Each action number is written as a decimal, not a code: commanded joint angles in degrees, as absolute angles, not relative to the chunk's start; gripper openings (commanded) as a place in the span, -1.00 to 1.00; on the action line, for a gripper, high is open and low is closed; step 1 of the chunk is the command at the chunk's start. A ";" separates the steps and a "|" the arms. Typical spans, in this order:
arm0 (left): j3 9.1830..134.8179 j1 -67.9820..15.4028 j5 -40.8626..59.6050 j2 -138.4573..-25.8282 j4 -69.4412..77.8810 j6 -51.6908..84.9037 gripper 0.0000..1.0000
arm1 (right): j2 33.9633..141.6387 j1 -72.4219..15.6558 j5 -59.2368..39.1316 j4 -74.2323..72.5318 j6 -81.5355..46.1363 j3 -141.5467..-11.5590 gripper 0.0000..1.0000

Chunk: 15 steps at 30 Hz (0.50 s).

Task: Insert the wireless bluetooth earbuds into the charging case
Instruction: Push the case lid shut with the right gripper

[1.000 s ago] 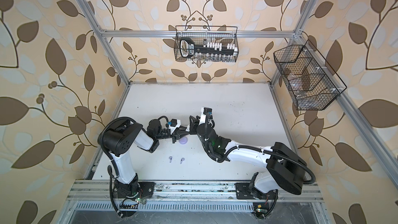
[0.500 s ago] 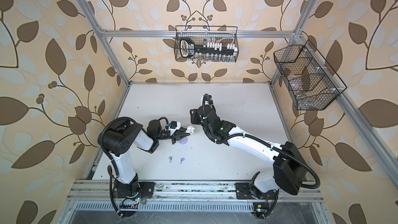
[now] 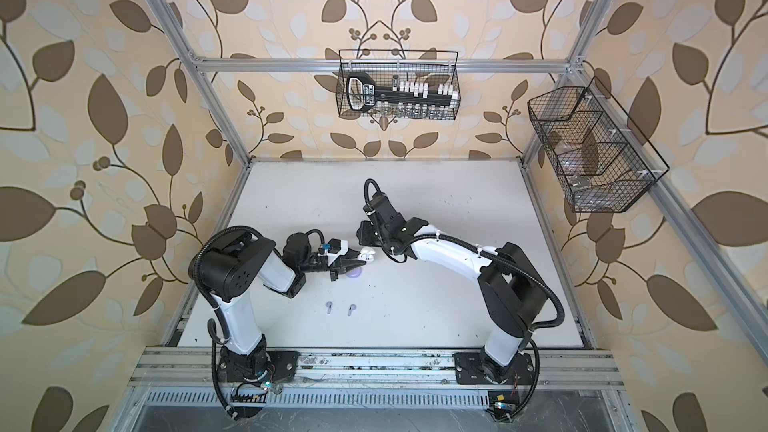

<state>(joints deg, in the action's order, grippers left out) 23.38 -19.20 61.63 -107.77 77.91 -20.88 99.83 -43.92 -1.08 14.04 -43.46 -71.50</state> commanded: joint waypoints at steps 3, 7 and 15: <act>22.69 -19.86 64.25 -107.05 81.43 -22.37 -1.00 | 103.95 -42.83 -5.51 17.29 -42.38 -74.57 -0.24; 22.76 -19.86 64.25 -107.05 81.44 -22.41 -1.00 | 105.41 -42.28 -6.37 17.71 -42.00 -75.14 -0.25; 22.69 -19.86 64.16 -107.05 81.40 -22.40 -1.00 | 106.32 -42.27 -7.29 17.53 -41.97 -74.81 -0.28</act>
<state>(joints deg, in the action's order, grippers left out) 23.05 -19.20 62.61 -107.77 77.91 -21.32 105.51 -42.24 -6.24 16.73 -42.52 -73.17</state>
